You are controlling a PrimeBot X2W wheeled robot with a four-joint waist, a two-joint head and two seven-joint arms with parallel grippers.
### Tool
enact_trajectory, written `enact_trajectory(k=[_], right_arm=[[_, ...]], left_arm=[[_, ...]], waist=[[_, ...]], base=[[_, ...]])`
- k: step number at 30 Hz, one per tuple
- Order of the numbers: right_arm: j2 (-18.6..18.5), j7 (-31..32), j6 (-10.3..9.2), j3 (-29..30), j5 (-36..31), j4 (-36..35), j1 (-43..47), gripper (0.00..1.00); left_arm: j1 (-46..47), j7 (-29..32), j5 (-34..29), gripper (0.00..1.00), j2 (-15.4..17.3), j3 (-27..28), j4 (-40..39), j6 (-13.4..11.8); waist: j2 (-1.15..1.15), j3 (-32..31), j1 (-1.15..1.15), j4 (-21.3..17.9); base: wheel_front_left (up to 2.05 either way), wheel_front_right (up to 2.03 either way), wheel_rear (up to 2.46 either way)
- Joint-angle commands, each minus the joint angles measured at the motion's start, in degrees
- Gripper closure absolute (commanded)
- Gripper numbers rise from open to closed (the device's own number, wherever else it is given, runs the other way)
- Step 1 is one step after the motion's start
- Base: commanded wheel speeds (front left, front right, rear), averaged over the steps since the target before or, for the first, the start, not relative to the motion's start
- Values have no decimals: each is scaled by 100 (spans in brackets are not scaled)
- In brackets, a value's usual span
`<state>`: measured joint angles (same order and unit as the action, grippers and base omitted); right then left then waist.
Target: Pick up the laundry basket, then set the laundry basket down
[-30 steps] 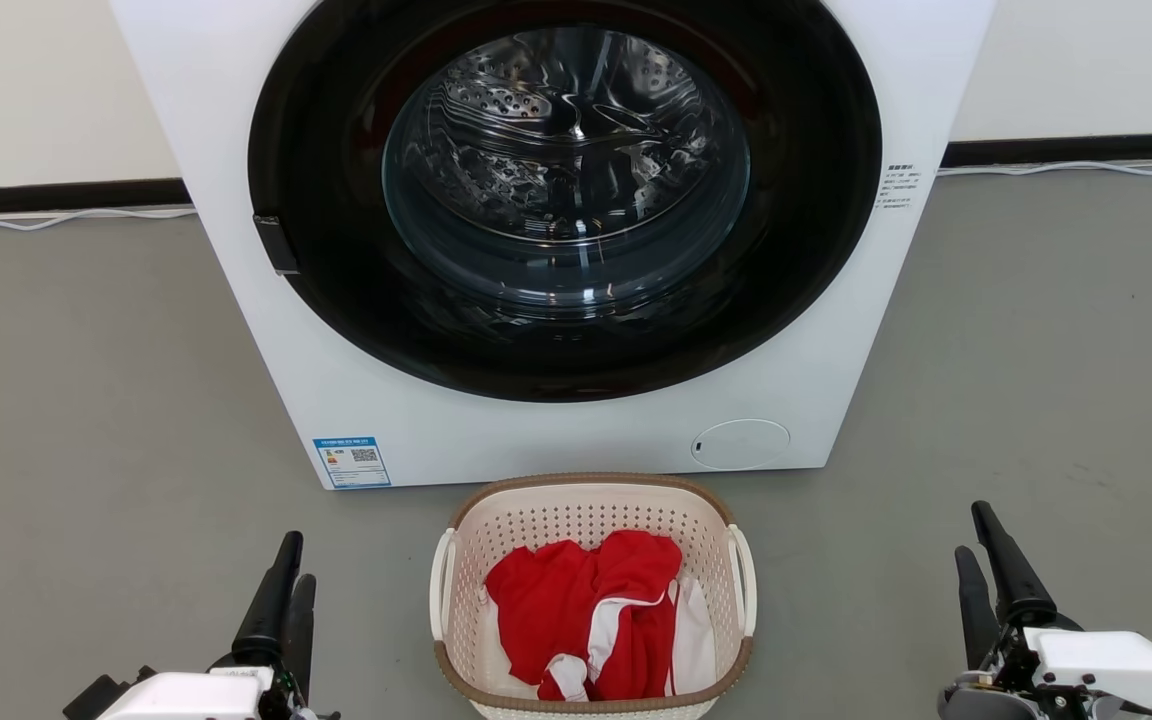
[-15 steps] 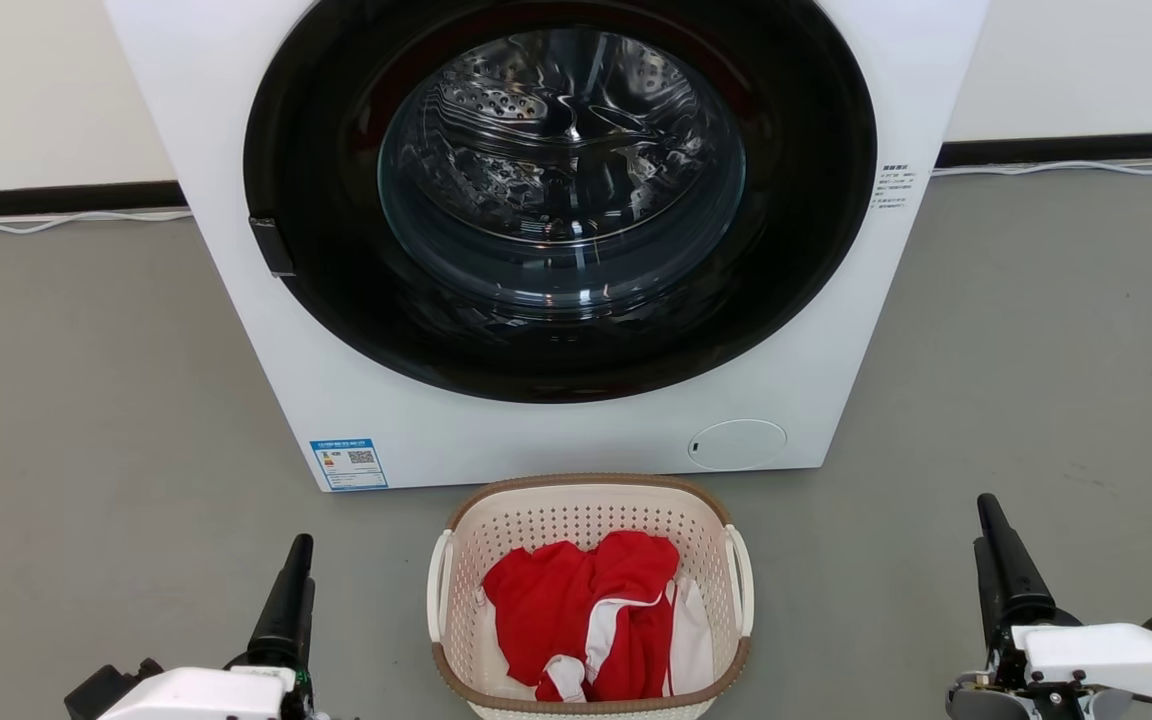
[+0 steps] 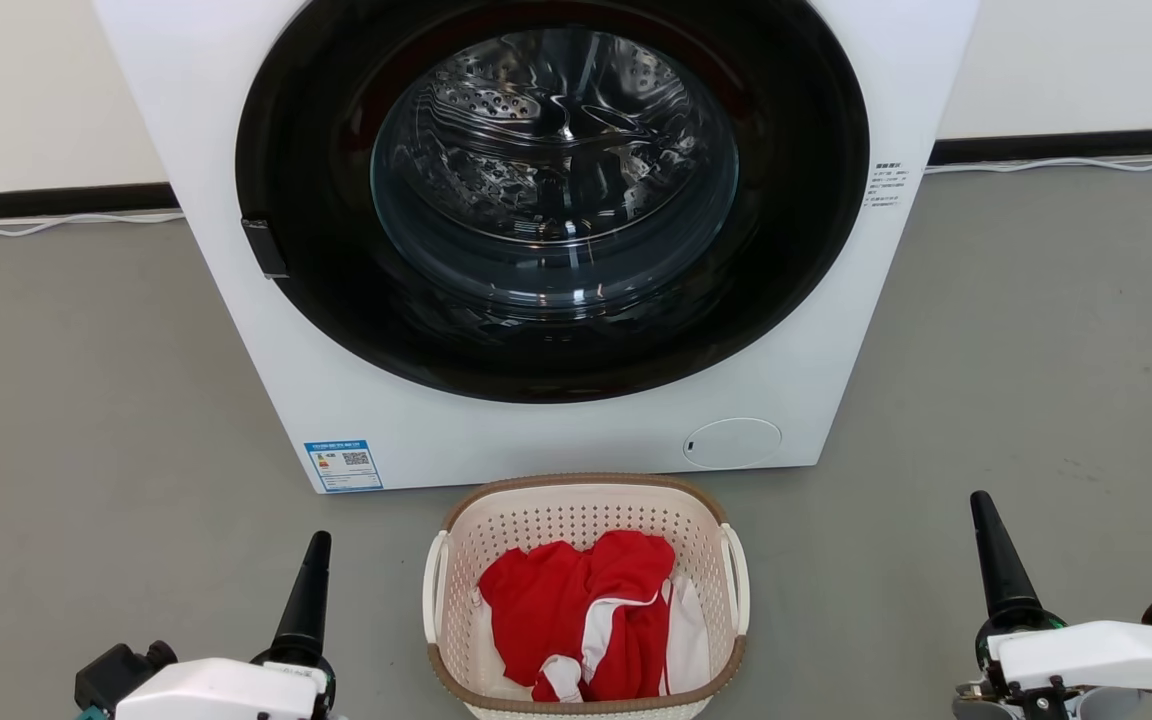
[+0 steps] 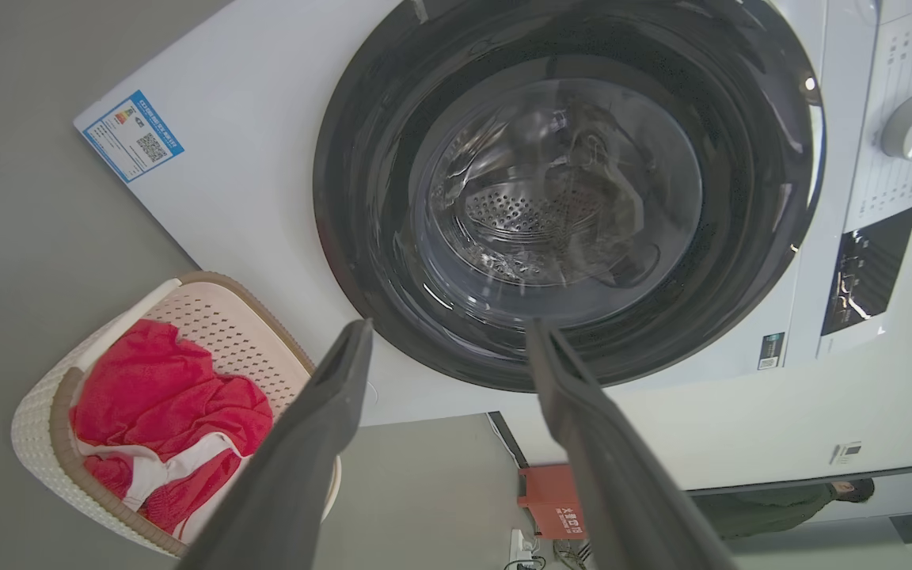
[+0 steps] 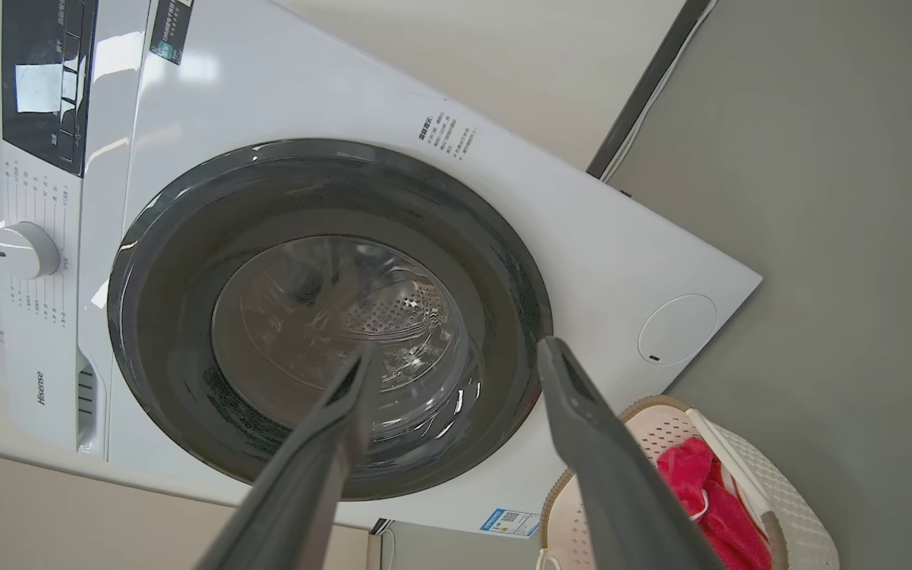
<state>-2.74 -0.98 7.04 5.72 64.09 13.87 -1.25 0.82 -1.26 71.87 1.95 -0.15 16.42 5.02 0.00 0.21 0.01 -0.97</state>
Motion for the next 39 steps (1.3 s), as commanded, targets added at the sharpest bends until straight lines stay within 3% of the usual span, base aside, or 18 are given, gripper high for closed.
enact_trajectory(k=[1, 19, 39], right_arm=[[-85, -80, 18, -46, -196, -187, -141, 0], [-241, -383, 24, -195, -2072, -197, -206, 0], [-280, -702, 31, -286, -3700, 39, -298, 0]], left_arm=[[125, -53, -144, 0, 52, 44, -189, -35], [69, -356, -1832, 0, 62, -61, -246, -167], [30, -675, -3514, 0, 71, -121, -267, -329]], waist=[[0, 0, 0, -2], [0, -14, 0, -15], [0, -22, 0, -43]], base=[[0, 0, 0], [0, 0, 0], [0, 0, 0]])
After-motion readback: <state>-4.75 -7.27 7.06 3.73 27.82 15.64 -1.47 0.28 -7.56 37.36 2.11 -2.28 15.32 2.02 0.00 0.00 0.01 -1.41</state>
